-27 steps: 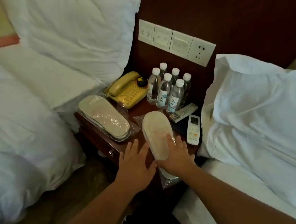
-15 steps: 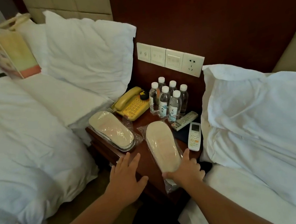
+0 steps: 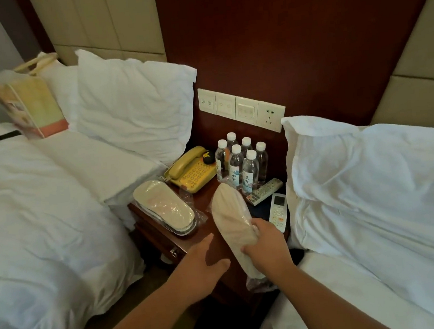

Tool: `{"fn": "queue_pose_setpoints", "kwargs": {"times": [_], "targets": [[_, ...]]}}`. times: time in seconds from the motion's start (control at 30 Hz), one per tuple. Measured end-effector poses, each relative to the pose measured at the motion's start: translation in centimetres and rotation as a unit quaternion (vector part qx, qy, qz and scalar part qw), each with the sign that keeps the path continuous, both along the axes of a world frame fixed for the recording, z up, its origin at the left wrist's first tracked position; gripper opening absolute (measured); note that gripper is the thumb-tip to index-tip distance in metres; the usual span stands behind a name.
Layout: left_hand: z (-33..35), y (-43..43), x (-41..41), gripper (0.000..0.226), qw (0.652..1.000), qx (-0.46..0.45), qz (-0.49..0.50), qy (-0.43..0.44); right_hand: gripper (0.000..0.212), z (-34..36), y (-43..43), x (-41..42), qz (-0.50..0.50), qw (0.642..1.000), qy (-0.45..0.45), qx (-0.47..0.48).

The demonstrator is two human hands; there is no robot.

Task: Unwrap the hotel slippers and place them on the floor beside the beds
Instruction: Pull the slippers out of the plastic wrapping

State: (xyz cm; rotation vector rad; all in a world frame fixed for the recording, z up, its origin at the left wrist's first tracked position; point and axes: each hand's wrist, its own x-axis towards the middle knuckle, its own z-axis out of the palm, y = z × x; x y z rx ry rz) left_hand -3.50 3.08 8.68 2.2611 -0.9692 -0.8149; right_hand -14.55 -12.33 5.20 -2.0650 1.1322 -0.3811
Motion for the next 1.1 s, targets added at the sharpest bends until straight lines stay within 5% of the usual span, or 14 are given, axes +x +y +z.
{"fn": "queue_pose_setpoints", "kwargs": {"times": [0.17, 0.3, 0.4, 0.53, 0.63, 0.77, 0.9, 1.1], "targets": [[3.6, -0.5, -1.7, 0.073, 0.929, -0.106, 0.137, 0.327, 0.052, 3.3, 3.5, -0.7, 0.054, 0.966, -0.016, -0.252], [6.2, -0.2, -1.8, 0.059, 0.843, -0.203, 0.129, 0.481, 0.041, 6.7, 7.7, -0.5, 0.171, 0.933, -0.077, -0.307], [7.5, 0.5, -1.5, 0.056, 0.820, -0.239, 0.163, 0.493, 0.021, 9.2, 9.3, -0.6, 0.260, 0.932, -0.144, -0.206], [8.3, 2.1, -0.1, 0.050, 0.834, -0.267, 0.147, 0.460, 0.042, 12.6, 9.2, -2.1, 0.306, 0.920, -0.243, -0.007], [8.5, 3.1, 0.5, 0.042, 0.846, -0.270, 0.105, 0.447, 0.038, 15.4, 8.0, -2.4, 0.263, 0.904, -0.331, 0.058], [8.2, 3.9, 0.4, 0.034, 0.811, -0.290, 0.102, 0.497, 0.025, 18.7, 6.0, -1.5, 0.143, 0.852, -0.408, 0.296], [9.2, 3.9, 0.2, 0.033, 0.799, -0.329, 0.122, 0.488, 0.018, 18.2, 6.3, -2.2, 0.048, 0.909, -0.361, 0.204], [11.3, 3.7, 1.2, 0.028, 0.801, -0.358, 0.192, 0.440, 0.025, 14.1, 10.1, -4.8, 0.153, 0.952, -0.259, 0.051]]}}
